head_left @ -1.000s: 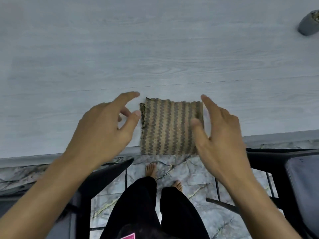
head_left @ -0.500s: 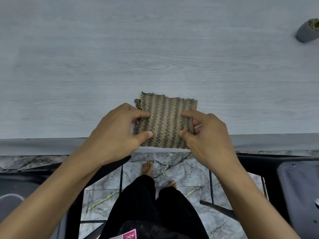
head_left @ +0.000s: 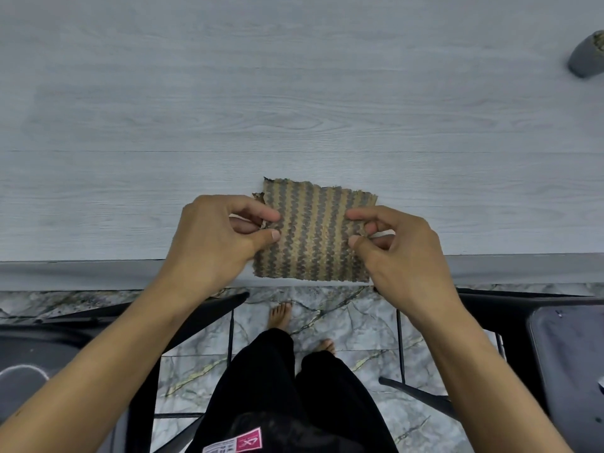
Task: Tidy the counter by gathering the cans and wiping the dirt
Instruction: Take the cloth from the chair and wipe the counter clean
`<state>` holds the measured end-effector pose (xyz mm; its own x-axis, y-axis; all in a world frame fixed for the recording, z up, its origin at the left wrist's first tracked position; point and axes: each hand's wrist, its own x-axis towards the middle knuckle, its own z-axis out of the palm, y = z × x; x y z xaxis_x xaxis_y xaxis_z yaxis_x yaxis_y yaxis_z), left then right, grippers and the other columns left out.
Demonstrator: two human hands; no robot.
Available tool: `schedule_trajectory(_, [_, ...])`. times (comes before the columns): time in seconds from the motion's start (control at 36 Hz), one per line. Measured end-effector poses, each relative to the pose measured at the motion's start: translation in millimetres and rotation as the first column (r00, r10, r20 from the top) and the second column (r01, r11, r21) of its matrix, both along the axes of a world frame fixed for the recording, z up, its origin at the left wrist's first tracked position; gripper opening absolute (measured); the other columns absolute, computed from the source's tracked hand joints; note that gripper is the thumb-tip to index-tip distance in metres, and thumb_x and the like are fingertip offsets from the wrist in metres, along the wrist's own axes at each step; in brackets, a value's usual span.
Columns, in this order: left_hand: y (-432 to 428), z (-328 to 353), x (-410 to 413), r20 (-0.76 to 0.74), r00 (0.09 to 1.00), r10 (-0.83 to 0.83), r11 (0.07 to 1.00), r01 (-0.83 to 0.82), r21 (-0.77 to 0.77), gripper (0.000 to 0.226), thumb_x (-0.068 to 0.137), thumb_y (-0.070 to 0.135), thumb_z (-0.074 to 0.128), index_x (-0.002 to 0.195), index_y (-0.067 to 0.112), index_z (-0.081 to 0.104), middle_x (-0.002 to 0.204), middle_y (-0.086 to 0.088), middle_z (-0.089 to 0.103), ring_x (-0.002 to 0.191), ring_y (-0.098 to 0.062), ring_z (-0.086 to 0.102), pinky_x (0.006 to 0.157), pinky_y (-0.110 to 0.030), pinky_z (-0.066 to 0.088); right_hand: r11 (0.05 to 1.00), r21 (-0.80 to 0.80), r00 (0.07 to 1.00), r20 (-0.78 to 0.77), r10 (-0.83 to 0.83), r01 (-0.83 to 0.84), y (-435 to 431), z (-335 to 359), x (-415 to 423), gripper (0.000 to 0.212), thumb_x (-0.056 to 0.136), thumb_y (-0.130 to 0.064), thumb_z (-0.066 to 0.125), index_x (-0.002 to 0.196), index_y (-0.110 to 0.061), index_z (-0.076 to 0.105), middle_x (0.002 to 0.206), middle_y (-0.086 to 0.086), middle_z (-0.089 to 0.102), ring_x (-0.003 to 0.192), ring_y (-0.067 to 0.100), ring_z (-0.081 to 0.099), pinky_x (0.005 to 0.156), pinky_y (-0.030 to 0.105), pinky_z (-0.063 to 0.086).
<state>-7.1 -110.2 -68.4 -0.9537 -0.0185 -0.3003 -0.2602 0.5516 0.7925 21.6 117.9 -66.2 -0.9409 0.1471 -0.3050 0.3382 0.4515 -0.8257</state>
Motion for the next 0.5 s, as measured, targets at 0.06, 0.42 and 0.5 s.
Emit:
schedule_trajectory(0.06, [-2.8, 0.6, 2.4, 0.014, 1.0, 0.01, 0.999, -0.01, 0.033, 0.019, 0.074, 0.025, 0.091, 0.086, 0.034, 0.08, 0.082, 0.011, 0.078, 0.075, 0.001, 0.074, 0.071, -0.015, 0.054, 0.999, -0.04, 1.0, 0.017, -0.015, 0.016, 2.2, -0.4, 1.9, 0.028, 0.094, -0.007, 0.069, 0.112, -0.027, 0.076, 0.086, -0.009, 0.057, 0.064, 0.005, 0.055, 0.058, 0.01, 0.046])
schedule_trajectory(0.42, [-7.1, -9.1, 32.3, 0.019, 0.999, -0.029, 0.998, 0.028, 0.062, 0.028, 0.07, 0.029, 0.093, 0.09, 0.041, 0.079, 0.085, 0.025, 0.075, 0.083, 0.006, 0.07, 0.068, -0.004, 0.05, 0.961, -0.263, 0.994, 0.087, -0.061, 0.082, 18.8, -4.1, 27.3, 0.028, 0.084, -0.009, 0.082, 0.105, -0.027, 0.08, 0.08, -0.005, 0.062, 0.068, 0.01, 0.062, 0.079, 0.012, 0.054])
schedule_trajectory(0.5, [-5.6, -8.9, 37.9, 0.011, 0.999, -0.039, 0.998, 0.039, 0.044, 0.024, 0.072, 0.032, 0.091, 0.089, 0.043, 0.078, 0.087, 0.029, 0.074, 0.086, 0.008, 0.07, 0.069, -0.009, 0.052, 0.955, -0.286, 0.994, 0.098, -0.055, 0.081, 23.4, -5.7, 33.9, 0.028, 0.083, -0.011, 0.083, 0.103, -0.031, 0.081, 0.076, -0.009, 0.063, 0.07, 0.008, 0.065, 0.083, 0.017, 0.057])
